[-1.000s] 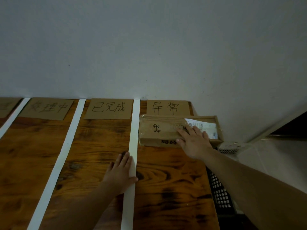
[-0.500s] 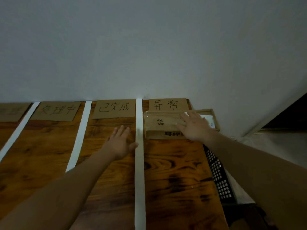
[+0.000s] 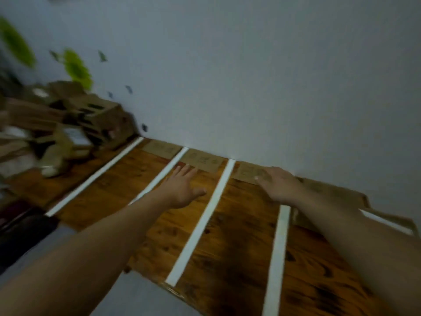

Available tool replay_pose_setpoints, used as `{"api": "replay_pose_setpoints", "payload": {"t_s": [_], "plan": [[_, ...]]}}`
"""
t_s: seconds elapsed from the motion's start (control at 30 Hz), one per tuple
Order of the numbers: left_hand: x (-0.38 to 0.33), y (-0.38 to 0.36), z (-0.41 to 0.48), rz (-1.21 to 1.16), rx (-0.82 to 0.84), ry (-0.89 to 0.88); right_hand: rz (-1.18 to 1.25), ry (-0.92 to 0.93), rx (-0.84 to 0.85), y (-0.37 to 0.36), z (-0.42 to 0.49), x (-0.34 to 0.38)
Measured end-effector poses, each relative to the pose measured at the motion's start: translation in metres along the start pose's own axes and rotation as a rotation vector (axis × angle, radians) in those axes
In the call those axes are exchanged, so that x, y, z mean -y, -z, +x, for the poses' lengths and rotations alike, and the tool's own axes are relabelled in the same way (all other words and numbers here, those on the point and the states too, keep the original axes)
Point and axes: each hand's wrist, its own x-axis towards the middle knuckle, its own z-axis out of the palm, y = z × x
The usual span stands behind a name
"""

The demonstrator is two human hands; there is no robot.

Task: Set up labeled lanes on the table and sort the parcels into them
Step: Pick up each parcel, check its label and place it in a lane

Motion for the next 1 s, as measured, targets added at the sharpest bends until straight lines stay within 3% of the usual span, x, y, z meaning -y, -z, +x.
{"api": "replay_pose_setpoints", "payload": {"t_s": [0.27,0.53,0.77,1.0], "plan": [[0.213,0.094,-0.089,-0.127,-0.183,0.32,-0.085,0.296,0.001,-0.029,0.063,0.224],[0.424,0.169,-0.128,-0.206,-0.292,0.485,-0.059,0.431,0.003,-0.086,0.122,0.443],[0.538,0.197,-0.095,-0.259,-0.333,0.498,-0.106,0.433,0.011,-0.112,0.187,0.536],[0.628,0.229,-0.001,-0.232,-0.32,0.481,-0.019,0.429,-0.025,-0.129,0.312,0.599]]}}
